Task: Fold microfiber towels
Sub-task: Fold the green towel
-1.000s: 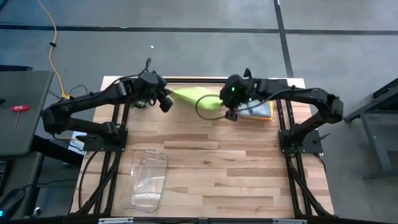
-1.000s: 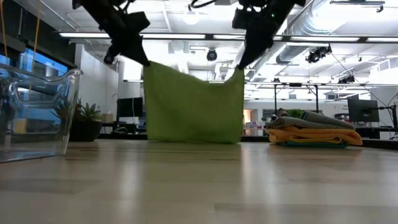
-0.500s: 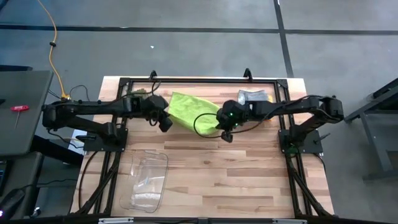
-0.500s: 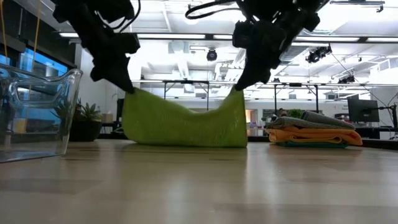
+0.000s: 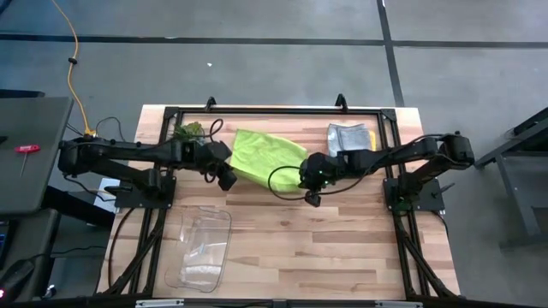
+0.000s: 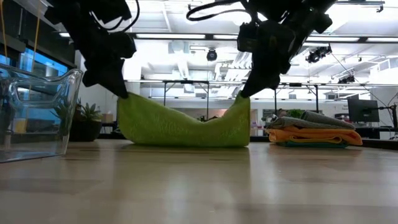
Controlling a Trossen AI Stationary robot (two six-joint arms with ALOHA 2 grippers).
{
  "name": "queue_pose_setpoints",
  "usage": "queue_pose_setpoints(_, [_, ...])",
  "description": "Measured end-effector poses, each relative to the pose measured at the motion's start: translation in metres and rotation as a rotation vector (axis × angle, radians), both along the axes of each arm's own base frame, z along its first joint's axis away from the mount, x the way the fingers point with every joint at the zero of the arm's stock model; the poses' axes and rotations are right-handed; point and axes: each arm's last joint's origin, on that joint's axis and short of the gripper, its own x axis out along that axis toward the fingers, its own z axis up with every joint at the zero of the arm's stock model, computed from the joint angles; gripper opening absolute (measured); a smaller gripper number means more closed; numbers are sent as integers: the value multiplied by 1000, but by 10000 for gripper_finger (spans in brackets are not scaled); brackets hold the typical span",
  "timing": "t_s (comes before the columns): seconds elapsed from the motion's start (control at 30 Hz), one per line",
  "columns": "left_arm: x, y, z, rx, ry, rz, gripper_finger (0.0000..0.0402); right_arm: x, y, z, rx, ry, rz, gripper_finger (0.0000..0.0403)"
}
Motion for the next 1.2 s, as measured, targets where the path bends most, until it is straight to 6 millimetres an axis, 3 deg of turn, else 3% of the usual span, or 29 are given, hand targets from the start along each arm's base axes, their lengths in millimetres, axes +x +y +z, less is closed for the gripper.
queue_pose_setpoints(0.77, [0,-31,-4,-157,29,-25,0,0,5,0,40,2,64,0])
queue_pose_setpoints(1.2, [15,-58,-28,-270,139,-56,0,-5,41,-2,105,43,129,0])
